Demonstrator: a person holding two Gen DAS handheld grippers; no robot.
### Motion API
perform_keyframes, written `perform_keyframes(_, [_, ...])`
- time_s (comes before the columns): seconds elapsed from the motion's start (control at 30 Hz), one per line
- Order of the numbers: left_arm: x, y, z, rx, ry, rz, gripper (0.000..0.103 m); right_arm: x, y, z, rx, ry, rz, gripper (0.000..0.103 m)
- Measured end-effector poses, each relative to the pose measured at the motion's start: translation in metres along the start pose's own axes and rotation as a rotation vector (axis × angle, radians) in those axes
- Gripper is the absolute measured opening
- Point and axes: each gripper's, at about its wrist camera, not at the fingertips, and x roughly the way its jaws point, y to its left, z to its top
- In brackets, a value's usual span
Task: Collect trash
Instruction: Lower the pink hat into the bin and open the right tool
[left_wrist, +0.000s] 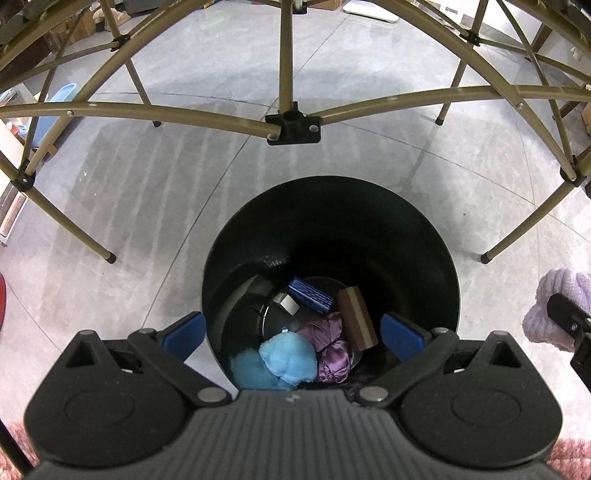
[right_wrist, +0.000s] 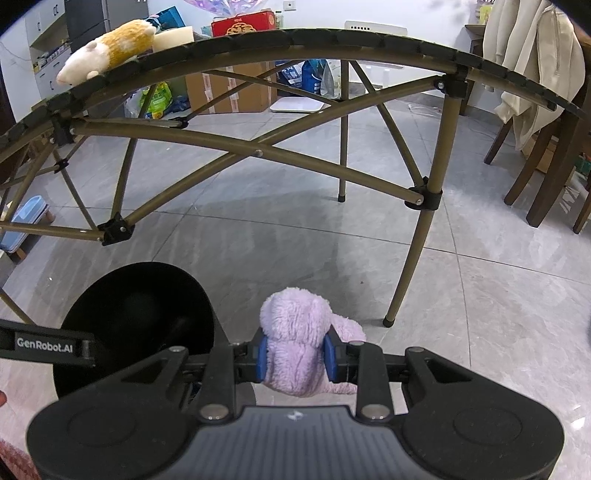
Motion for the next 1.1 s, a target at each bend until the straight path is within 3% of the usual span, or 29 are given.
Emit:
perform_keyframes(0.33, [-0.007, 0.019, 0.0, 0.004, -0.018, 0.01, 0.103, -0.002, 0.013, 0.002, -0.019, 0.004, 0.03, 0.028])
perform_keyframes(1.1, [-0.019, 0.079, -0.001, -0.073, -0.036, 0.044, 0.103, -0.009, 0.087, 0.008, -0.143, -0.003, 0.133, 0.028])
